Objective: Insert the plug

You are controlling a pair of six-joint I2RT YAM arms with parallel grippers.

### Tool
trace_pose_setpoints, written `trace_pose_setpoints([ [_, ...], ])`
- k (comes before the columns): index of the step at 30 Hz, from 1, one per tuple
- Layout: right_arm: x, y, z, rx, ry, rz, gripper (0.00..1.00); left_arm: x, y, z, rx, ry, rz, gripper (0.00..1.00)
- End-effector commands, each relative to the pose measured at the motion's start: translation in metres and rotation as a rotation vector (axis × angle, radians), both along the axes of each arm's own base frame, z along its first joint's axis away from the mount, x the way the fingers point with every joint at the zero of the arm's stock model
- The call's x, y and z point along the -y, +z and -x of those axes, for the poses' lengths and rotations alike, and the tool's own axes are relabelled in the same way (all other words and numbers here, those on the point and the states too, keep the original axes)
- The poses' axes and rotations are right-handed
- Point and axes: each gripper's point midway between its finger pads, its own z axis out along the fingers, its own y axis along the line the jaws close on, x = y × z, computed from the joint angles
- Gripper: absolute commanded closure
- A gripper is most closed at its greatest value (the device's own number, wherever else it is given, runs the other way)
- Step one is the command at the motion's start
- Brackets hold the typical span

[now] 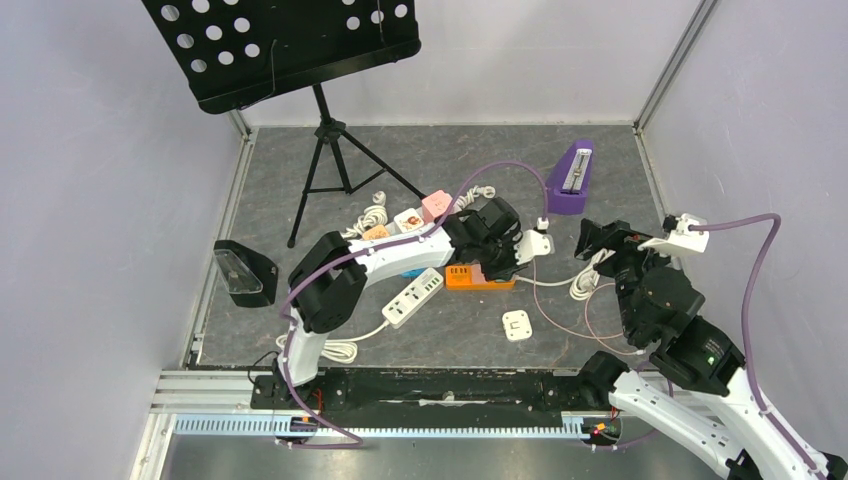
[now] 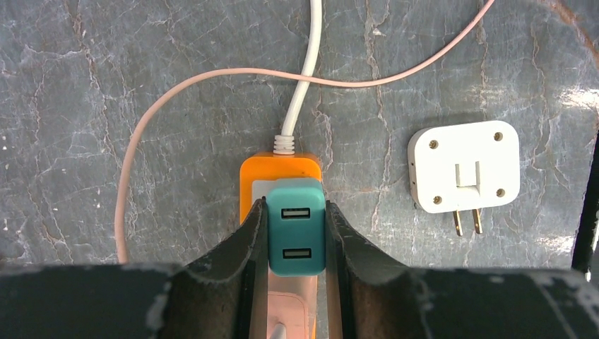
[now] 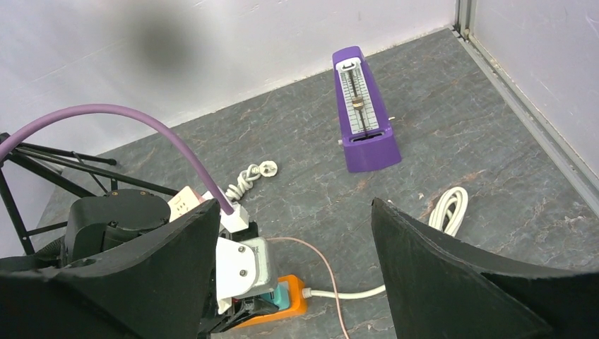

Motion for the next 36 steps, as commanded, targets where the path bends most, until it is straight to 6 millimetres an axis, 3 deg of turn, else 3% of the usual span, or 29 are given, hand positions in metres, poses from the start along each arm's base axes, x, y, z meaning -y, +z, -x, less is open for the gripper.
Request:
trace_pose_setpoints([
  [1,-0.006,0.012,-0.003,0.023,0.015,-0.019,0.20,-0.016,-0.004,0.003,-0.060,0.071,-0.026,0.74],
  [5,-0.010,0.010,-0.004,0.010,0.031,-0.013,0.19,-0.005,0.030,0.005,-0.055,0.068,0.076,0.56],
  [9,-0.012,0.010,-0.004,0.003,0.044,-0.010,0.19,-0.001,0.057,0.008,-0.039,0.060,0.141,0.46],
  [18,-0.021,0.008,-0.006,-0.007,0.082,-0.010,0.18,-0.005,0.091,0.021,-0.045,0.054,0.205,0.42],
  [21,-0.034,0.000,-0.009,-0.044,0.133,0.026,0.18,-0.011,0.102,0.027,-0.053,0.064,0.228,0.43],
  [26,-0.075,-0.040,-0.022,-0.195,0.270,0.127,0.18,-0.031,0.120,0.041,-0.069,0.126,0.317,0.43],
  [31,-0.100,-0.097,-0.031,-0.346,0.317,0.171,0.20,-0.057,0.114,0.041,-0.123,0.353,0.403,0.45],
  [36,-0.122,-0.153,-0.035,-0.463,0.415,0.169,0.33,-0.074,0.102,0.032,-0.185,0.580,0.491,0.46],
])
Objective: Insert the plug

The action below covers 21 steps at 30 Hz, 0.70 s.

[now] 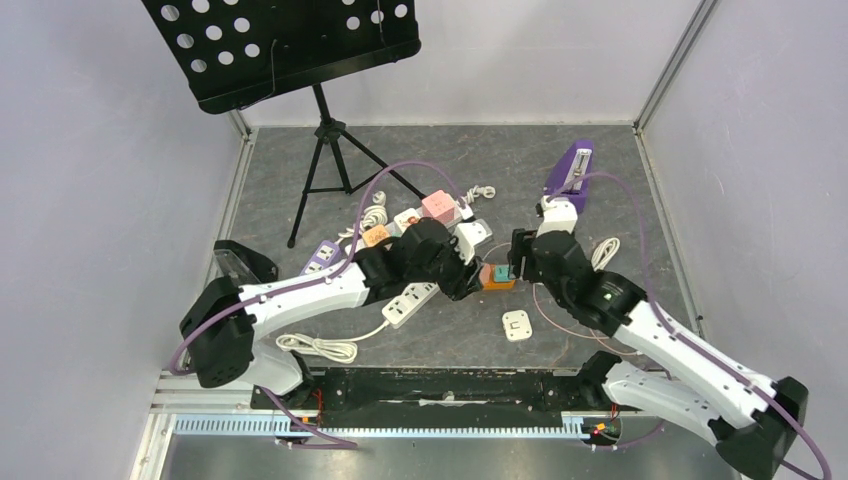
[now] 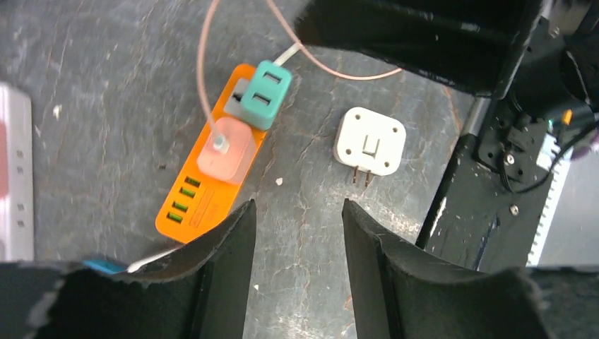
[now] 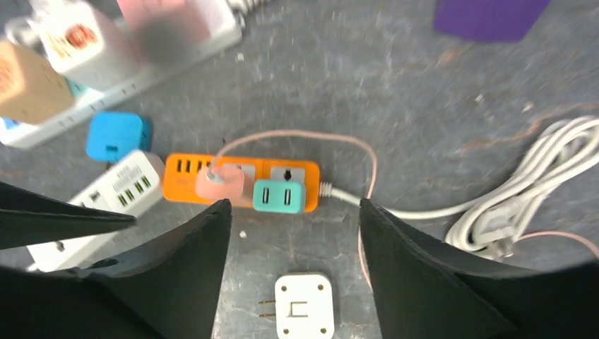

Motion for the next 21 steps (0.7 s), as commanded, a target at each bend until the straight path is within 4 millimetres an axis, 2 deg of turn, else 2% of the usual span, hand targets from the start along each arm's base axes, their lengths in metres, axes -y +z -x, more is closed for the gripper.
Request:
trace_pose_setpoints([
  [1,-0.026,-0.037,-0.002,-0.096,0.097,-0.066,0.36,0.000,0.016,-0.022,-0.077,0.269,0.185,0.46],
  [4,-0.030,-0.063,-0.005,-0.153,0.121,-0.069,0.48,-0.010,0.009,-0.034,-0.093,0.385,0.199,0.47],
  [6,-0.031,-0.074,-0.008,-0.166,0.127,-0.055,0.51,-0.017,0.000,-0.039,-0.086,0.436,0.187,0.46],
  [9,-0.034,-0.080,-0.013,-0.172,0.134,-0.041,0.53,-0.024,-0.008,-0.045,-0.075,0.484,0.178,0.47],
  [14,-0.032,-0.092,-0.019,-0.202,0.112,-0.013,0.57,-0.025,-0.013,-0.048,-0.071,0.489,0.175,0.47],
  [21,-0.024,-0.106,-0.015,-0.234,0.091,0.025,0.66,-0.027,-0.015,-0.051,-0.065,0.492,0.173,0.47],
])
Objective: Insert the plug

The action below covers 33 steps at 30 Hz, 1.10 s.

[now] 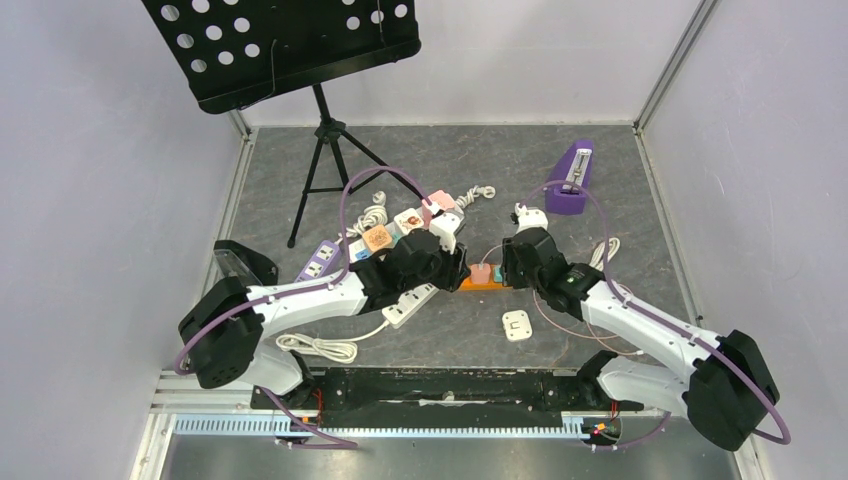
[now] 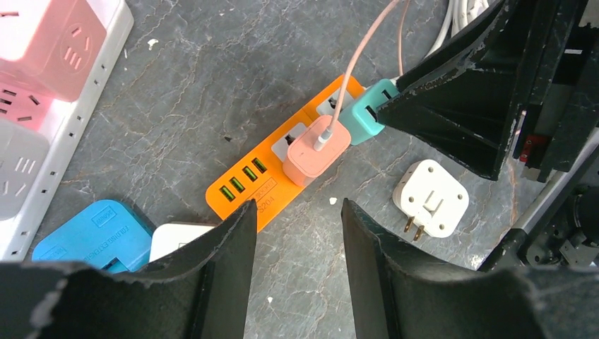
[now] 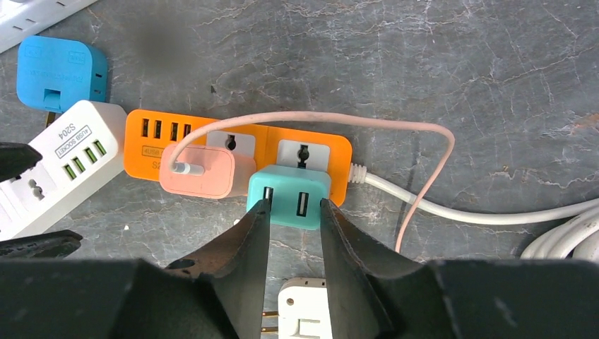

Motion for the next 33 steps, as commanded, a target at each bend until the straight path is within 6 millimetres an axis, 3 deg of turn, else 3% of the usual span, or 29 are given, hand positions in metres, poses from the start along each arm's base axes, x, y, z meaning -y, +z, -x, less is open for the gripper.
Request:
trace_pose_setpoints([
  [1,0.001,-0.002,-0.004,0.014,-0.004,0.009,0.67,0.004,0.017,-0.011,0.037,0.039,0.068,0.47],
  [14,0.021,-0.056,0.022,-0.121,-0.015,0.091,0.70,0.001,0.015,-0.012,0.036,0.047,0.059,0.47],
  [16,0.019,-0.056,0.023,-0.126,-0.011,0.081,0.70,0.001,0.016,-0.012,0.036,0.047,0.060,0.47],
  [18,0.015,-0.044,0.018,-0.099,-0.012,0.059,0.70,0.000,0.018,-0.012,0.038,0.050,0.063,0.47],
  [24,0.004,0.021,-0.005,0.025,-0.009,0.006,0.66,-0.003,0.023,-0.012,0.041,0.065,0.076,0.47],
  [27,0.000,0.047,-0.012,0.074,0.002,-0.017,0.57,-0.003,0.024,-0.012,0.039,0.069,0.082,0.47],
  [33,-0.021,0.060,-0.012,0.096,0.111,-0.065,0.55,-0.009,0.028,-0.016,0.046,0.112,0.082,0.47],
])
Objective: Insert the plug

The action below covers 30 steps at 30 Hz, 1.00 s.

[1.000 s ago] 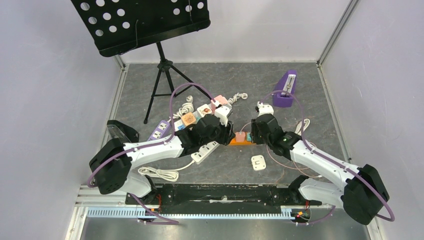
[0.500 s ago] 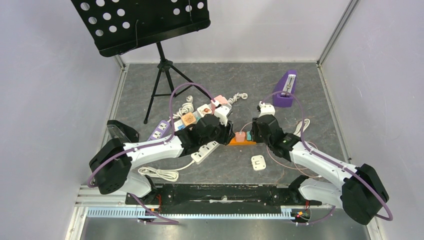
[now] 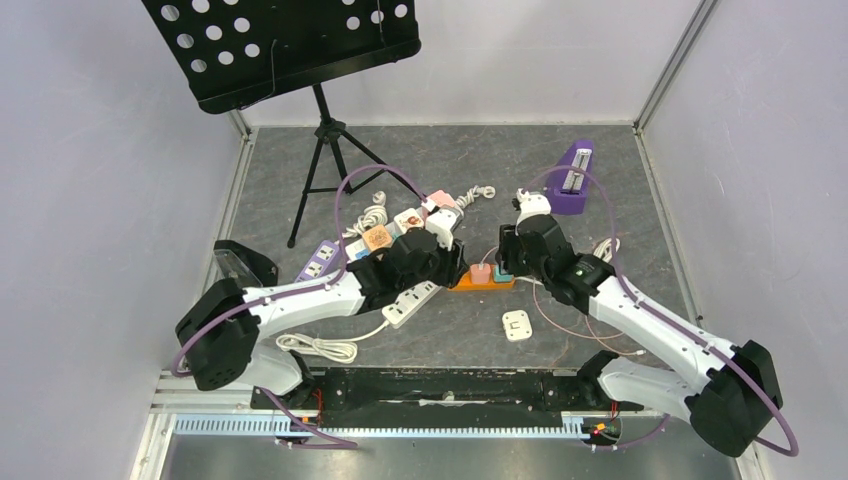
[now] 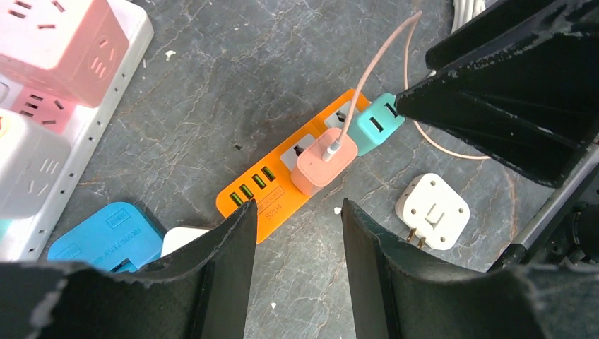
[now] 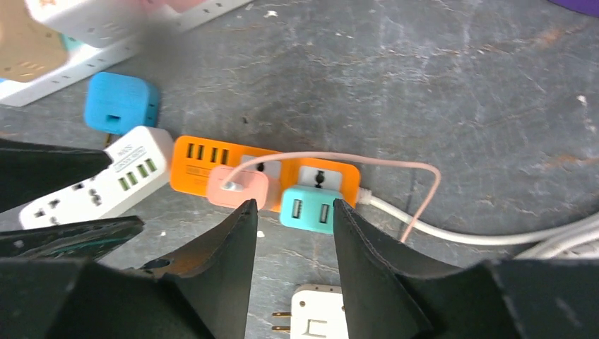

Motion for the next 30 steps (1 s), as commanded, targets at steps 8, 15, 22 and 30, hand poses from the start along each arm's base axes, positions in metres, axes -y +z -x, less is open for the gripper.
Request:
trace_pose_setpoints([
  [8,-0.056,0.020,0.011,0.046,0.243,-0.031,0.49,-0.036,0.024,-0.019,0.032,0.225,0.089,0.47],
  [15,-0.050,0.001,0.000,0.026,0.139,0.015,0.50,-0.052,0.024,-0.022,0.030,0.274,0.100,0.46],
  [22,-0.052,-0.016,0.000,0.005,0.131,0.019,0.56,-0.060,0.020,-0.023,0.020,0.294,0.097,0.46],
  [30,-0.050,-0.033,0.004,-0.030,0.130,0.047,0.71,-0.064,0.016,-0.024,0.010,0.301,0.096,0.46],
])
